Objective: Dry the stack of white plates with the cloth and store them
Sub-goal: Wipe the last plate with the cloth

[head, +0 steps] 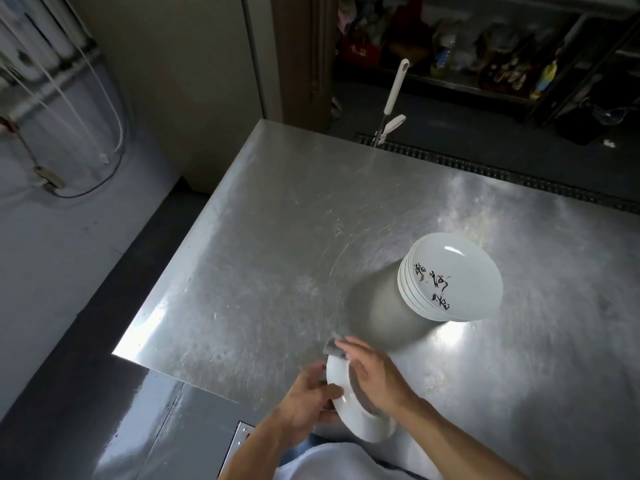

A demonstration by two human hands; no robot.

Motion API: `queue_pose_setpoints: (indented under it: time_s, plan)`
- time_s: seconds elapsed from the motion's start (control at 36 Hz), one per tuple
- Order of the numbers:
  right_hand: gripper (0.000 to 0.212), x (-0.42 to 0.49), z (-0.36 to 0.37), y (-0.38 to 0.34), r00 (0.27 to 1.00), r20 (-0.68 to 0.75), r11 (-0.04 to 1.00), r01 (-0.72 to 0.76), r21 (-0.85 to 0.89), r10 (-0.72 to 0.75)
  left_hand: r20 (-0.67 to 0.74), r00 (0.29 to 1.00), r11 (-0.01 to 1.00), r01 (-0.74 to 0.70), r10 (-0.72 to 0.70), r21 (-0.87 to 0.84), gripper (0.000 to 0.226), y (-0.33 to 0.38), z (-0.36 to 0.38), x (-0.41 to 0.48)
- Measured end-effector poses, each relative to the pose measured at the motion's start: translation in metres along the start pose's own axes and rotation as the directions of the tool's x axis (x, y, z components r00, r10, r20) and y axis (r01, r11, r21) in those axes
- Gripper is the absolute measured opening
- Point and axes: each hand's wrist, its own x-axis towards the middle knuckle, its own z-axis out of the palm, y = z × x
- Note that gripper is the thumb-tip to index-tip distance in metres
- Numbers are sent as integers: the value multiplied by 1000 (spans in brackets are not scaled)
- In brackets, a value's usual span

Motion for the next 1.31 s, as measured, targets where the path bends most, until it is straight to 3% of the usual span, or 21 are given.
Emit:
queue_pose_setpoints:
  time_s: [0.11, 0.19, 0.28, 0.39, 0.56, 0.61, 0.72, 0.81, 0.86, 0.92, 1.06, 1.22, 1.25, 1.31]
  plan:
    - [38, 12, -10, 17, 942, -158, 956, -291, 50, 295, -46, 999, 999, -16, 14, -51, 46, -3, 6, 3]
    - [33, 6, -12, 22, 895, -226, 923, -376, 81, 385, -133, 990, 980, -60, 34, -189, 48, -4, 1, 10]
    - [32, -7, -2, 7, 923, -227, 949, -289, 124, 310, -93, 996, 970, -28, 6, -242, 57, 2, -11, 14]
    - [35, -10, 14, -25, 983, -170, 990, -41, 132, 64, -41, 999, 968, -25, 15, -248, 40, 6, -18, 14]
    - [53, 11, 15, -35, 989, 20, 989, 149, 6, -149, 22, 998, 987, -60, 64, -150, 37, -1, -16, 10]
    - [56, 19, 9, -26, 991, 31, 990, 134, -52, -132, 22, 999, 990, -22, 26, -142, 36, 0, -16, 7]
    - [56, 27, -5, -3, 993, -16, 990, -117, -80, 116, 38, 999, 985, 17, -11, -172, 34, -2, -21, 6]
    - [55, 16, 2, -9, 998, 38, 997, 44, -68, -41, 62, 998, 988, 8, 2, -157, 26, -3, -22, 8]
    - [55, 8, 11, -17, 974, 122, 978, 201, -58, -193, 57, 998, 993, 0, 7, -120, 32, -2, -21, 8]
    - [59, 6, 16, -18, 958, 155, 966, 252, -65, -239, 59, 998, 995, -4, 10, -101, 41, -3, -20, 6]
    - [49, 21, 7, -15, 992, -107, 998, -64, -5, 63, 72, 997, 992, -6, 15, -124, 23, -3, -21, 6]
    - [55, 7, 16, -25, 983, 105, 988, 154, -26, -151, 52, 999, 995, -9, 14, -96, 29, -3, -24, 7]
    - [57, 9, 14, -20, 989, 89, 992, 124, -21, -121, 48, 999, 995, -15, 20, -102, 30, -5, -23, 6]
    - [57, 17, 8, -13, 997, -28, 997, -75, 15, 76, 30, 998, 989, -46, 50, -138, 30, -10, -22, 6]
